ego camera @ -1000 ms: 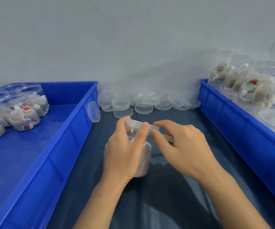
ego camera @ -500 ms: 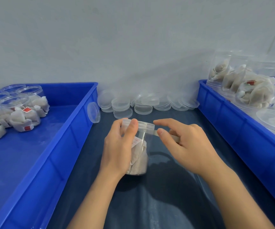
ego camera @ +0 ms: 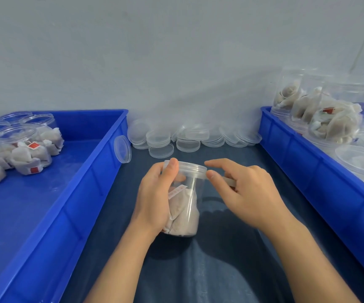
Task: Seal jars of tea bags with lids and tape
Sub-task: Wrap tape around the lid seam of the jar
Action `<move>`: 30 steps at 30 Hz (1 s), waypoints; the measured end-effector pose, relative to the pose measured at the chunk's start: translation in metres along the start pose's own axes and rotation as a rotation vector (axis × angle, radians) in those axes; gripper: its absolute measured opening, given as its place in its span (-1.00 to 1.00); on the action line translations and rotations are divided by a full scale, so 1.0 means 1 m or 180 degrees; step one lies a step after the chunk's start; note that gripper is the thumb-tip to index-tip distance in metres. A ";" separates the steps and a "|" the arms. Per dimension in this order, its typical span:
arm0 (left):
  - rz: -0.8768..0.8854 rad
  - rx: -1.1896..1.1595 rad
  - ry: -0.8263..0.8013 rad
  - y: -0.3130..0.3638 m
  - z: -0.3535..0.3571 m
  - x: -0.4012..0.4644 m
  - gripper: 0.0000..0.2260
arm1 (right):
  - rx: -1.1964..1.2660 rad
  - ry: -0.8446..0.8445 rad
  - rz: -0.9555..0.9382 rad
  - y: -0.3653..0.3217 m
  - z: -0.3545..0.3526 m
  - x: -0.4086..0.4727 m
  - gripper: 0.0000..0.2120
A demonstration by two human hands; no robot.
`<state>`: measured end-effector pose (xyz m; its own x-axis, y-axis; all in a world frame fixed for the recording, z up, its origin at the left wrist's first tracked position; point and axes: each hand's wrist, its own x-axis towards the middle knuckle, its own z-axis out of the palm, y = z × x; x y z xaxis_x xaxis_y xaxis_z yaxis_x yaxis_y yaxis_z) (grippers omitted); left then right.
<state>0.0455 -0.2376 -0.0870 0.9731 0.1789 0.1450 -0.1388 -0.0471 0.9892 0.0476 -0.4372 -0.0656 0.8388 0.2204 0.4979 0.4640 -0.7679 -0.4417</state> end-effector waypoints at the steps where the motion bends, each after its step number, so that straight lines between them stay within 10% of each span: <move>1: -0.0049 -0.0047 -0.0010 0.001 0.000 -0.001 -0.52 | -0.0009 -0.0002 -0.0003 0.000 0.000 0.000 -0.63; 13: -0.0312 -0.0490 -0.0178 -0.001 0.002 -0.004 -0.48 | -0.0167 -0.0115 0.0046 -0.005 0.004 0.001 -0.61; 22: 0.0475 0.1250 0.0913 0.003 -0.001 -0.009 -0.67 | -0.0916 0.0433 -0.0209 -0.024 0.010 -0.002 -0.57; 30: 0.0289 0.1497 0.0548 0.003 0.005 -0.015 -0.45 | -0.0843 0.0136 -0.0142 -0.039 0.014 -0.006 -0.57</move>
<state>0.0318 -0.2451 -0.0863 0.9110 0.3111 0.2707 -0.0852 -0.5003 0.8617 0.0285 -0.3999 -0.0621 0.8037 0.2365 0.5460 0.4049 -0.8898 -0.2106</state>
